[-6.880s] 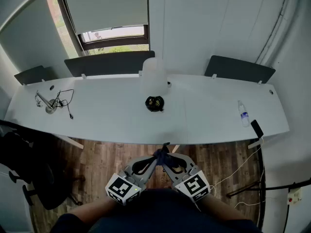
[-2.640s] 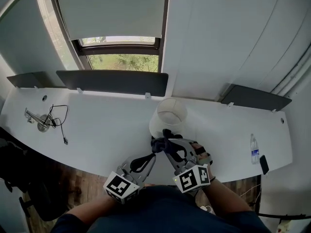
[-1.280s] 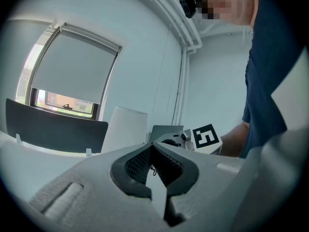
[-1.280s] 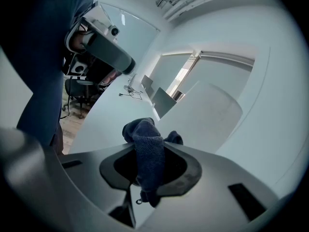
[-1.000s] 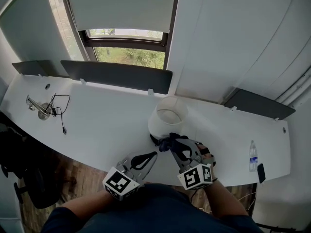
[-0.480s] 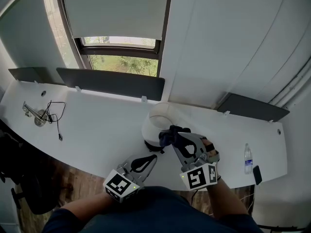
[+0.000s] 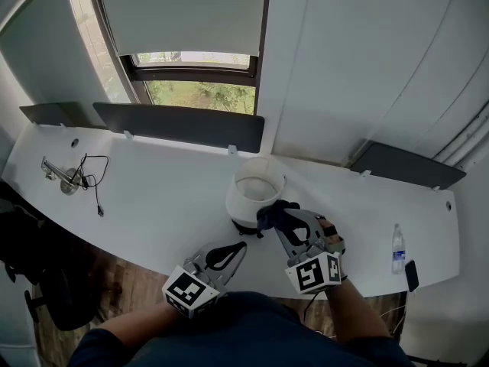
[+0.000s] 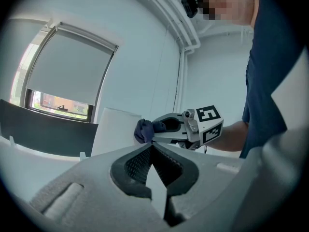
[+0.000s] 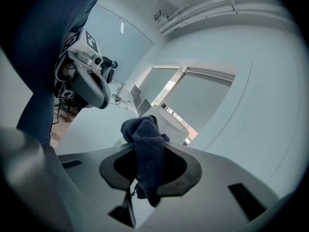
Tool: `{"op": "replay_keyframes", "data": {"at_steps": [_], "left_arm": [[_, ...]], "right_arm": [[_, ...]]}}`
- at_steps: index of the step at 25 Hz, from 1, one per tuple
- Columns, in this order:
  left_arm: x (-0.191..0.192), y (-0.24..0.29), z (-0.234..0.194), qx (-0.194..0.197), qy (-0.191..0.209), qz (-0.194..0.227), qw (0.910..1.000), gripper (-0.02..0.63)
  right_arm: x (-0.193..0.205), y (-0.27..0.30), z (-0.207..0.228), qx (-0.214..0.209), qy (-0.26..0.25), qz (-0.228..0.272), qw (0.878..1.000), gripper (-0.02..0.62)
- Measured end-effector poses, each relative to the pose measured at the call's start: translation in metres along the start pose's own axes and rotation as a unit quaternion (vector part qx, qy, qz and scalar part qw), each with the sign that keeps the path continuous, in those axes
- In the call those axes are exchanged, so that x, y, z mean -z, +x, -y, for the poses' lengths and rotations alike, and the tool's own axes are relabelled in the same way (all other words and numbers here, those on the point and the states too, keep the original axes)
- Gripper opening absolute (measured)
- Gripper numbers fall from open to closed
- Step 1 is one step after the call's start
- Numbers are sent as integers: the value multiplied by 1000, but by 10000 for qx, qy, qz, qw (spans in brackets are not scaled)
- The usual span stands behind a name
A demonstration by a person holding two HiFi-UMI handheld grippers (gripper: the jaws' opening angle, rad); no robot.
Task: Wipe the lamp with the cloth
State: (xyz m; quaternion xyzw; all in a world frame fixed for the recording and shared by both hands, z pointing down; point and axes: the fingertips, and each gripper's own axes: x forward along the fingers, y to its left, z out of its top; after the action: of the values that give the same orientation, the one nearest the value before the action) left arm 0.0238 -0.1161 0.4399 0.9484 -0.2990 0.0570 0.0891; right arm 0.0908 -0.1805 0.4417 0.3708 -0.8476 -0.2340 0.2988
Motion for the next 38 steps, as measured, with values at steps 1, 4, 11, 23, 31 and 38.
{"op": "replay_keyframes", "data": {"at_steps": [1, 4, 11, 23, 31, 38], "left_arm": [[1, 0, -1, -17, 12, -24, 10000, 6], [5, 2, -3, -54, 12, -79, 10000, 6], [13, 7, -5, -104, -62, -266, 9996, 6], [19, 5, -3, 23, -47, -433, 9990, 6], [13, -3, -1, 221, 22, -286, 9993, 6], [1, -14, -2, 324, -22, -17, 9995, 6]], "right_arm": [[5, 1, -1, -27, 35, -17, 10000, 101], [17, 5, -5, -79, 164, -65, 9998, 101], [51, 16, -26, -281, 443, -271, 9983, 101], [84, 26, -68, -561, 748, -762, 9927, 101], [72, 13, -82, -506, 713, -868, 9924, 101], [24, -5, -74, -353, 714, -602, 9950, 101]]}}
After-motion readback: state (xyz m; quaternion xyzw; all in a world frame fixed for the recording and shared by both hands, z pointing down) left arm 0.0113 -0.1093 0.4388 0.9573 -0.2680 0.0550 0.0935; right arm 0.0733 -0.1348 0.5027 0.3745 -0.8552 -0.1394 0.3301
